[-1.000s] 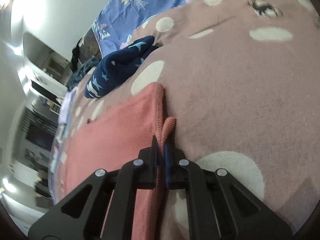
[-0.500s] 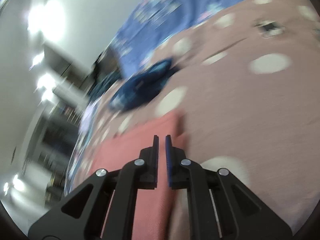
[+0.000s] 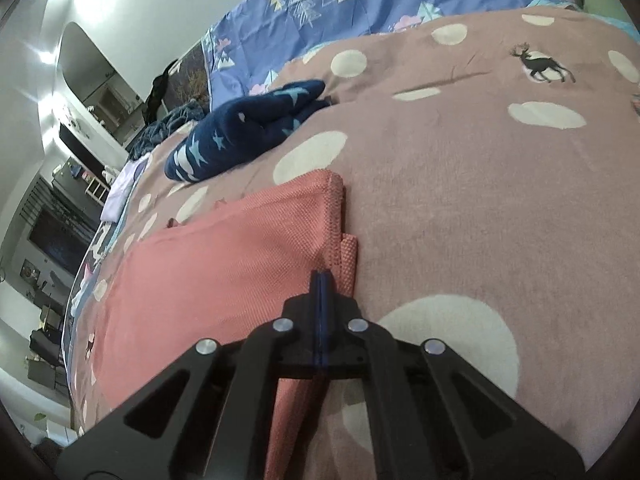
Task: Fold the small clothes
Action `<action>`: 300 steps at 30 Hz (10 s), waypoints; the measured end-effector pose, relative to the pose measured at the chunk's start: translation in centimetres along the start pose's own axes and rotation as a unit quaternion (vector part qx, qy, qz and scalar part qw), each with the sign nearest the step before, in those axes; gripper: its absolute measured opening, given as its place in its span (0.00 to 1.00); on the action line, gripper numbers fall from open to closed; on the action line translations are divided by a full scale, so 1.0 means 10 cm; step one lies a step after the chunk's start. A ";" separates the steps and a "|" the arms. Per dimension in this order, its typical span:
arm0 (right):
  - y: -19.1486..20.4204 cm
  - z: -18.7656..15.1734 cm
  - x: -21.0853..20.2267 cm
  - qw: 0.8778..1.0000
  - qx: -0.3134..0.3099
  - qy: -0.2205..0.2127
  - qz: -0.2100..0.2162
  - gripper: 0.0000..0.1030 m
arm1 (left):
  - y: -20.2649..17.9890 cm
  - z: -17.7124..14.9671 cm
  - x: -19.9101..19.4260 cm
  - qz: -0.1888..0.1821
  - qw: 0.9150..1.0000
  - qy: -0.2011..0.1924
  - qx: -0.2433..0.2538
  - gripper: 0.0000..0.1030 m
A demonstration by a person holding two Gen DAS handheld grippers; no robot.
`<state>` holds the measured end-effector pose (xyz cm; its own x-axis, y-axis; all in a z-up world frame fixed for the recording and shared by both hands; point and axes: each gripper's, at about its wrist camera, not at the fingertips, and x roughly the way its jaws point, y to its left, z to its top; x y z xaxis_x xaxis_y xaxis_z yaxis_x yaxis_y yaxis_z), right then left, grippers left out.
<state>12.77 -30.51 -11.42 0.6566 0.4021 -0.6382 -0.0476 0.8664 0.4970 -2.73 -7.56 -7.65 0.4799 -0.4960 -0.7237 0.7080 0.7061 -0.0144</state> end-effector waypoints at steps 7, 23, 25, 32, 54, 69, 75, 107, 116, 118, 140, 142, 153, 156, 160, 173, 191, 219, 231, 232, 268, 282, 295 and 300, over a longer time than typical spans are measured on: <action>0.56 -0.25 -0.62 0.992 -0.060 -0.080 -0.082 0.35 | 1.30 -1.05 -1.04 0.149 0.968 -0.035 -0.200 0.45; 3.72 -2.58 0.12 0.828 -0.554 -0.040 -0.071 0.62 | 2.11 -2.01 -1.96 0.218 0.907 -0.122 -0.340 0.45; 3.79 -2.69 0.31 0.798 -0.588 -0.055 -0.121 0.62 | 2.13 -2.10 -2.03 0.217 0.905 -0.130 -0.343 0.45; 3.87 -2.68 0.80 0.773 -0.600 -0.066 -0.196 0.63 | 2.30 -2.32 -2.19 0.217 0.893 -0.153 -0.364 0.49; 4.19 -2.64 0.56 0.796 -0.576 -0.129 -0.132 0.00 | 3.31 -1.39 -1.10 0.020 0.916 -0.103 -0.386 0.60; 4.02 -2.60 1.11 0.785 -0.586 -0.046 -0.197 0.26 | 3.57 -0.85 -0.14 -0.096 0.924 -0.065 -0.365 0.47; 4.13 -2.45 0.88 0.815 -0.554 -0.066 -0.157 0.04 | 3.76 -0.84 -0.21 -0.123 0.891 -0.109 -0.423 0.07; 3.90 -2.36 1.20 0.829 -0.525 -0.017 -0.191 0.40 | 3.60 -0.82 -0.07 -0.103 0.926 -0.065 -0.358 0.37; 3.93 -2.35 1.28 0.828 -0.526 -0.011 -0.194 0.13 | 3.71 -0.87 0.03 -0.111 0.916 -0.064 -0.381 0.10; 3.94 -2.38 1.28 0.821 -0.534 -0.016 -0.200 0.10 | 3.72 -0.88 0.03 -0.113 0.915 -0.066 -0.383 0.10; 3.82 -2.14 0.92 0.871 -0.463 -0.056 -0.154 0.04 | 3.69 -0.87 0.02 -0.106 0.917 -0.066 -0.380 0.10; 3.80 -2.15 0.88 0.874 -0.458 -0.052 -0.153 0.05 | 3.69 -0.87 0.02 -0.105 0.917 -0.066 -0.380 0.10; 3.85 -2.74 0.78 0.804 -0.556 -0.043 -0.207 0.49 | 3.72 -0.89 0.04 -0.112 0.913 -0.067 -0.385 0.12; 3.91 -2.71 0.93 0.793 -0.560 -0.047 -0.234 0.50 | 3.73 -0.90 0.04 -0.117 0.912 -0.069 -0.387 0.12; 3.97 -2.62 1.12 0.788 -0.557 -0.054 -0.256 0.50 | 3.74 -0.92 0.04 -0.124 0.910 -0.071 -0.390 0.12; 3.82 -2.06 0.79 0.868 -0.443 -0.087 -0.205 0.04 | 3.67 -0.79 -0.08 -0.127 0.907 -0.085 -0.392 0.10; 3.12 -1.64 -0.17 0.926 -0.297 -0.157 -0.171 0.04 | 2.75 0.32 -0.35 -0.048 0.952 -0.073 -0.295 0.10; 1.36 -1.47 -0.88 0.975 -0.072 -0.159 -0.139 0.04 | 1.17 1.31 0.79 -0.023 0.987 0.036 -0.152 0.10; 0.85 -1.45 -0.83 0.985 0.011 -0.137 -0.108 0.04 | 0.73 1.43 1.27 0.062 0.992 0.078 -0.078 0.09; 0.80 -1.46 -0.83 0.986 0.022 -0.134 -0.098 0.04 | 0.71 1.43 1.30 0.064 0.992 0.079 -0.073 0.11; 0.11 -1.43 -1.03 0.960 0.236 -0.084 0.123 0.06 | 0.64 -0.57 -0.20 0.171 0.984 0.032 -0.028 0.70; -0.02 -1.71 -1.05 0.968 0.243 -0.044 0.053 0.05 | 0.69 -0.71 -0.22 0.220 0.974 0.041 -0.021 0.73; 0.62 -1.54 -1.31 0.988 0.072 -0.096 -0.097 0.15 | 0.51 -0.71 -0.25 0.140 0.989 0.045 -0.032 0.13; 0.60 -1.56 -0.98 0.992 0.048 -0.051 -0.109 0.12 | 0.53 -0.74 -0.21 0.139 0.988 0.051 -0.041 0.13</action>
<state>-5.69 -24.69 -11.33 0.7156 0.1716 -0.6771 0.1735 0.8953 0.4103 -3.81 0.95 -11.37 0.5918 -0.2262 -0.7737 0.5103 0.8481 0.1424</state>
